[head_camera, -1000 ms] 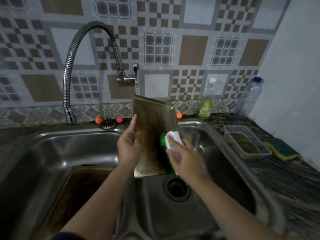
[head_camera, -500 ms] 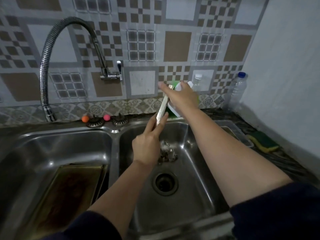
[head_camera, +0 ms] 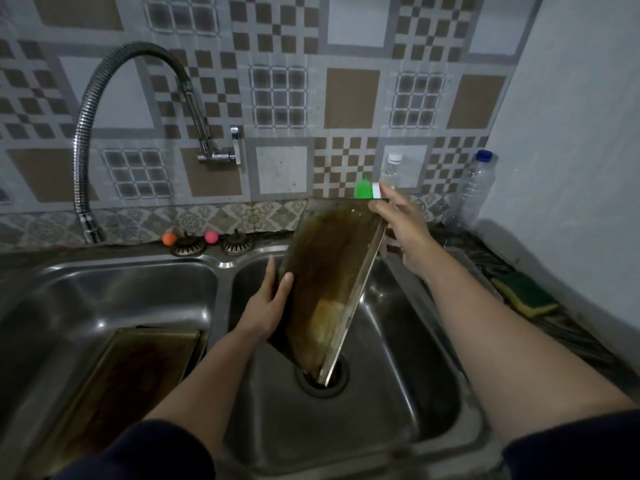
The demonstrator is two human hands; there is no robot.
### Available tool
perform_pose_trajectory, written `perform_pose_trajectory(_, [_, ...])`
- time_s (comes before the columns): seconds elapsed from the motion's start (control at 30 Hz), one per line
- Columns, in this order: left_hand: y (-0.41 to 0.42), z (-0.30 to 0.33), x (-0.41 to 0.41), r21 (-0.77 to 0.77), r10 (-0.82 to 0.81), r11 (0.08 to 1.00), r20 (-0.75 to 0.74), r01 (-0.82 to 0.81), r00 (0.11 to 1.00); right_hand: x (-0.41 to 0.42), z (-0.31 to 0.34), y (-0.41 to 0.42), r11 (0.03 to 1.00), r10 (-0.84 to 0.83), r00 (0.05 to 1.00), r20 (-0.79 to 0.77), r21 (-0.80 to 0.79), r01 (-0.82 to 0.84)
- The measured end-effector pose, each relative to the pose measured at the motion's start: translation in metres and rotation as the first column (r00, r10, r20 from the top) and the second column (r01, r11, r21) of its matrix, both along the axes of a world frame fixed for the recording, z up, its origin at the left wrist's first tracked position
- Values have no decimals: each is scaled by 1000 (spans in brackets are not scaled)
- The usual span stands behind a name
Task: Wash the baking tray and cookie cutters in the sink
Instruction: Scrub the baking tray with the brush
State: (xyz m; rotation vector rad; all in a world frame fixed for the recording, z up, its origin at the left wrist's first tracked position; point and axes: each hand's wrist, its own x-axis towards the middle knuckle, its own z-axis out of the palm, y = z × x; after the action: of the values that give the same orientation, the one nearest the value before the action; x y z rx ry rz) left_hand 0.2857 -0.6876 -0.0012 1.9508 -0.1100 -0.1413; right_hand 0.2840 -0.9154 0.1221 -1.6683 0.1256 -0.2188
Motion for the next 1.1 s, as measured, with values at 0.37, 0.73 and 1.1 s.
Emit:
perform_pose_trajectory(0.37, [4,6,-27,-315,23,948,198,41,980,16,-45,-8,587,-345,935,76,-760,279])
perform_pose_trajectory(0.73, [-1,31,-11,-296,298,933,321,-204,899,0,-31,20,594,-260,936,237,-725,348])
perform_pose_trajectory(1.1, [-31,43,-18,-287,232,953,476,-100,848,14,-31,63,737,-116,948,297,-614,283])
